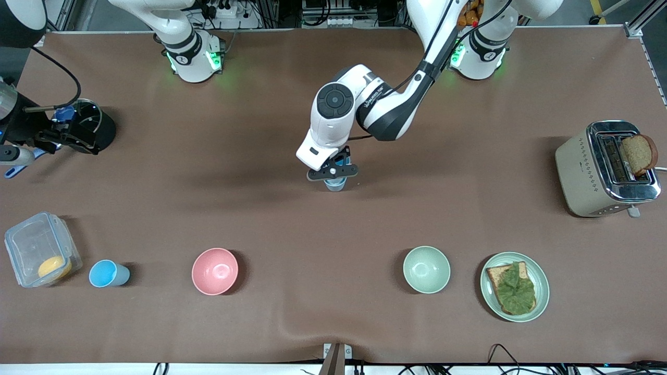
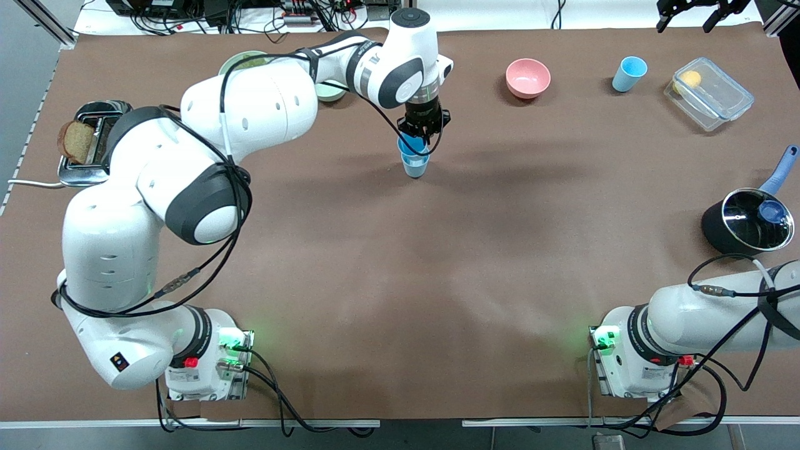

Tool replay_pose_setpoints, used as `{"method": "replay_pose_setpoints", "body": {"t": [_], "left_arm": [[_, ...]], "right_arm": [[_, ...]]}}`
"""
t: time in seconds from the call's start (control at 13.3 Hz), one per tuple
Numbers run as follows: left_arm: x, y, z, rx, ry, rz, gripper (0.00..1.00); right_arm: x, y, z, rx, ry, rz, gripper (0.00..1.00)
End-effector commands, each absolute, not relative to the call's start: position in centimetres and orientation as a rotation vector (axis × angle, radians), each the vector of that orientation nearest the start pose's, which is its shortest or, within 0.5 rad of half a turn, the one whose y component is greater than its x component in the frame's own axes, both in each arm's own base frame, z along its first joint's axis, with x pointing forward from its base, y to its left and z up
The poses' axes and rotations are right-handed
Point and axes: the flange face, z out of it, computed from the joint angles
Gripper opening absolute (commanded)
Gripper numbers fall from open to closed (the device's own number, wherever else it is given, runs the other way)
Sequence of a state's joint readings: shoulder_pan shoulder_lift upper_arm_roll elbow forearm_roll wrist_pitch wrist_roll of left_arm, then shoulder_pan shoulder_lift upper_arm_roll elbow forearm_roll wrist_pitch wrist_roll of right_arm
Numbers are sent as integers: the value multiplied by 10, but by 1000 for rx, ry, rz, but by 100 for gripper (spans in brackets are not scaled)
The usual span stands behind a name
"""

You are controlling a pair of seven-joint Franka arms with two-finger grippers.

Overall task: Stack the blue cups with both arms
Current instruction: 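Lower the held cup into the middle cup and open the left gripper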

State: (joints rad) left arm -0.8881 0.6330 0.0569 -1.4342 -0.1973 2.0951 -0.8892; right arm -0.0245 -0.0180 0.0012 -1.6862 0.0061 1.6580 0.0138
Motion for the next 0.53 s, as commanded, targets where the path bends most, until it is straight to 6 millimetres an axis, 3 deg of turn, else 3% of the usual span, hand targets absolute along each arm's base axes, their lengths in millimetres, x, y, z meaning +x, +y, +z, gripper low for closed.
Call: {"method": "replay_pose_setpoints", "body": {"t": [0.0,0.08,0.15,0.3,0.45], "left_arm": [[476,-551,326,-3253,-248,134,65],[476,-551,324,-3254,-222,132,58],[476,-550,326,-3255,-222,130,59],[476,-550,324,-3252,-221,131,66],[478,-547,337,-3265,-227,118,76]], "right_arm": [[552,-13,589,-3139,72,19,100],[552,-13,589,-3141,72,19,100],[551,-13,590,-3139,72,17,100],[552,-13,589,-3139,72,19,100],[552,-13,589,-3139,72,19,100]]}}
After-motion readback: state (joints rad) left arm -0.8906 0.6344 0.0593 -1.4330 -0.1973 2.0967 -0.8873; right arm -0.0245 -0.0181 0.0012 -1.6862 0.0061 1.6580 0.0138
